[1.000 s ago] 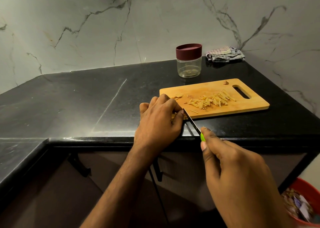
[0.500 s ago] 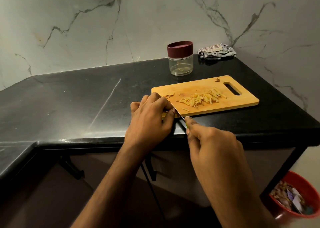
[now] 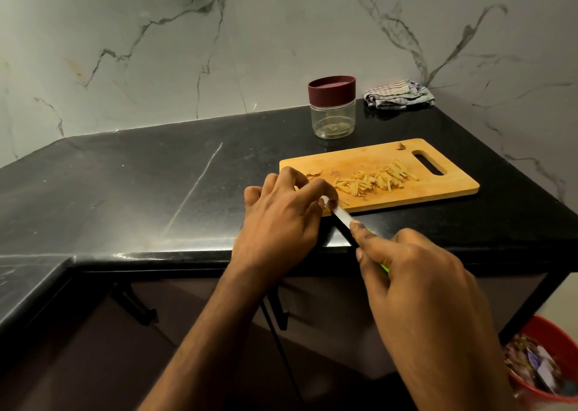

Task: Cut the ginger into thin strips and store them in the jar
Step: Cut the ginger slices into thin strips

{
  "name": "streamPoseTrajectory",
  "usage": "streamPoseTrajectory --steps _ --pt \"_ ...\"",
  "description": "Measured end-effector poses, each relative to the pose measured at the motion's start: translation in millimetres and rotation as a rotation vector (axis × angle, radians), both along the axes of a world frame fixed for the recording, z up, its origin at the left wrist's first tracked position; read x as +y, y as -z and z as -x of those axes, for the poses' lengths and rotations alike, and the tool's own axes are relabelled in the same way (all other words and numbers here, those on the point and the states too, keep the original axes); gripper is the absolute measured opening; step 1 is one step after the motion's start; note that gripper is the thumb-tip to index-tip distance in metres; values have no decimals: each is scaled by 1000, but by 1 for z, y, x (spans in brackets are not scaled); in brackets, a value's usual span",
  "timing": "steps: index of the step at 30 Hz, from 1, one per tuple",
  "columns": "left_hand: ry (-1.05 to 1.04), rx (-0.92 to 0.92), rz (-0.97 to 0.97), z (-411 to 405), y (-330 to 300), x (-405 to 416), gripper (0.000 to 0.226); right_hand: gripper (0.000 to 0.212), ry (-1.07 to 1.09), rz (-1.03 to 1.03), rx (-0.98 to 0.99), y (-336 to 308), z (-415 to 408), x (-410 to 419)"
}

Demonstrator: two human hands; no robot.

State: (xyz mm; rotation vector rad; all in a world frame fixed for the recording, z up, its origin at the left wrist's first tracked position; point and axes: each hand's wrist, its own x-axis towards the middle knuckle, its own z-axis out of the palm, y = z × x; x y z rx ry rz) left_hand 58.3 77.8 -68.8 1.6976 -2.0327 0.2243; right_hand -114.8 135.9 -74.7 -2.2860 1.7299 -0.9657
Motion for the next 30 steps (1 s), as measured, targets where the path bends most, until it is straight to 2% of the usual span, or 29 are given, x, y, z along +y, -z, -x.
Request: streamPoseTrajectory --steps 3,6,19,23,30 --pt "0 -10 -39 -1 0 0 39 44 1 8 -14 0 0 1" --pt "-13 -14 -25 -1 1 0 42 44 8 7 -23 -2 3 4" --pt "-44 205 146 0 8 2 17 44 -60 52 -124 -6 0 16" --pt "-59 250 128 -2 7 2 19 42 -63 92 -159 -3 -1 15" --pt "-46 271 42 -3 2 2 8 42 -80 109 -191 -1 -2 14"
